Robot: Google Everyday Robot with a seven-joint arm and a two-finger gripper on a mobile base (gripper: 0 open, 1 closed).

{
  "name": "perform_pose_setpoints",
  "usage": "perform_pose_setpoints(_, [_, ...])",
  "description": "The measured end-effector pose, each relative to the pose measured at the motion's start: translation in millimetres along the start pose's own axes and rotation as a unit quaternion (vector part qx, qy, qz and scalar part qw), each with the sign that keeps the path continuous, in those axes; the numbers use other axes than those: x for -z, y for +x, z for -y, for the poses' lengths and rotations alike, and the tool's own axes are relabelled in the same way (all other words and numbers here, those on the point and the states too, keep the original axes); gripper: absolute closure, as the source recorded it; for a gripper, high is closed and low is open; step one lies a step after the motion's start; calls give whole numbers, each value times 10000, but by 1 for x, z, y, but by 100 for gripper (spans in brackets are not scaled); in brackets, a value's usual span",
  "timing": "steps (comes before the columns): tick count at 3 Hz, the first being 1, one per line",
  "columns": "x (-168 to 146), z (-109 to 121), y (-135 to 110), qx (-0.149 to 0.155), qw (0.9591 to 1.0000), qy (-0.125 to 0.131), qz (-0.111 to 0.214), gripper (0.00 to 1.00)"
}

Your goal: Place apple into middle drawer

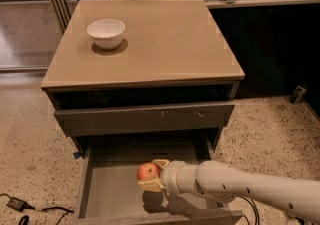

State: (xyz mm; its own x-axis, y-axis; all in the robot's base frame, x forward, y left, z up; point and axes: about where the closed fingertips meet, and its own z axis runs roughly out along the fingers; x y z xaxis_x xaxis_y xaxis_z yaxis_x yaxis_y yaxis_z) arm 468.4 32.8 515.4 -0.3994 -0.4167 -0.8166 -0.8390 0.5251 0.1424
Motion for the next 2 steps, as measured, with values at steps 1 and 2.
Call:
perform_pose_setpoints(1, [-24,24,33,186,9996,200,-21,100])
perform_pose_setpoints(2, [-39,48,59,327,9985,385,-222,100])
